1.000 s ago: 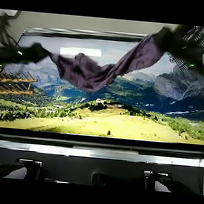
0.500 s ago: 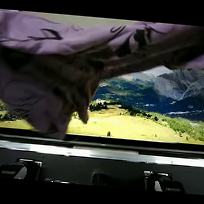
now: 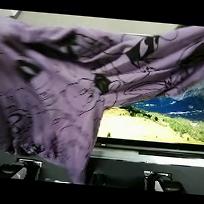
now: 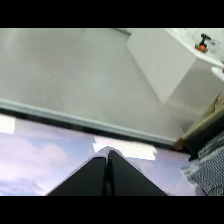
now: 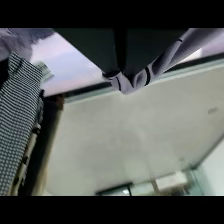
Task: Fold the clothes and pants, and hang the long-sleeved shirts on hangers.
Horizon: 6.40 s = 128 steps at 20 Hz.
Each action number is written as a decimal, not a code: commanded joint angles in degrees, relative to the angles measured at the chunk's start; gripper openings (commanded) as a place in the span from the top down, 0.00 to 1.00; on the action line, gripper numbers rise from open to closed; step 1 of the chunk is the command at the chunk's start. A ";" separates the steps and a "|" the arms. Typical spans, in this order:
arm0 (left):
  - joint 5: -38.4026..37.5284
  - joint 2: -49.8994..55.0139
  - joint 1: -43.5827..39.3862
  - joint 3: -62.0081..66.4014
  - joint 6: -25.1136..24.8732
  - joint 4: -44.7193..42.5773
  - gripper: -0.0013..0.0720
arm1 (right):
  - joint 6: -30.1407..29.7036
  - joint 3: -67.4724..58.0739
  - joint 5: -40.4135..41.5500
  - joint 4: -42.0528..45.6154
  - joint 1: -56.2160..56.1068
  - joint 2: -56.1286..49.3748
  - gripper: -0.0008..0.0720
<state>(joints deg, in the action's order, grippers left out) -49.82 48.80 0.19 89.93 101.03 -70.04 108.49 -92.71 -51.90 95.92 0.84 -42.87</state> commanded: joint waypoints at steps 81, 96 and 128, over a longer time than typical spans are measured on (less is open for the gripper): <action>-5.57 -11.41 24.74 7.50 -24.46 34.71 0.95 | -10.38 -20.81 -4.22 -28.65 -5.33 3.91 0.92; -7.28 15.45 9.94 -3.76 -17.53 17.84 0.95 | 0.61 -20.72 -12.55 -25.42 -5.40 -38.38 0.92; -16.20 2.62 -12.44 -49.37 -0.02 7.82 0.11 | 3.28 50.42 -17.49 -15.89 -29.16 -5.62 0.14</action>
<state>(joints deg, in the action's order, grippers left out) -65.67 53.60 -7.25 45.54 99.37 -62.08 103.44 -56.47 -76.88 76.93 -18.68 -54.57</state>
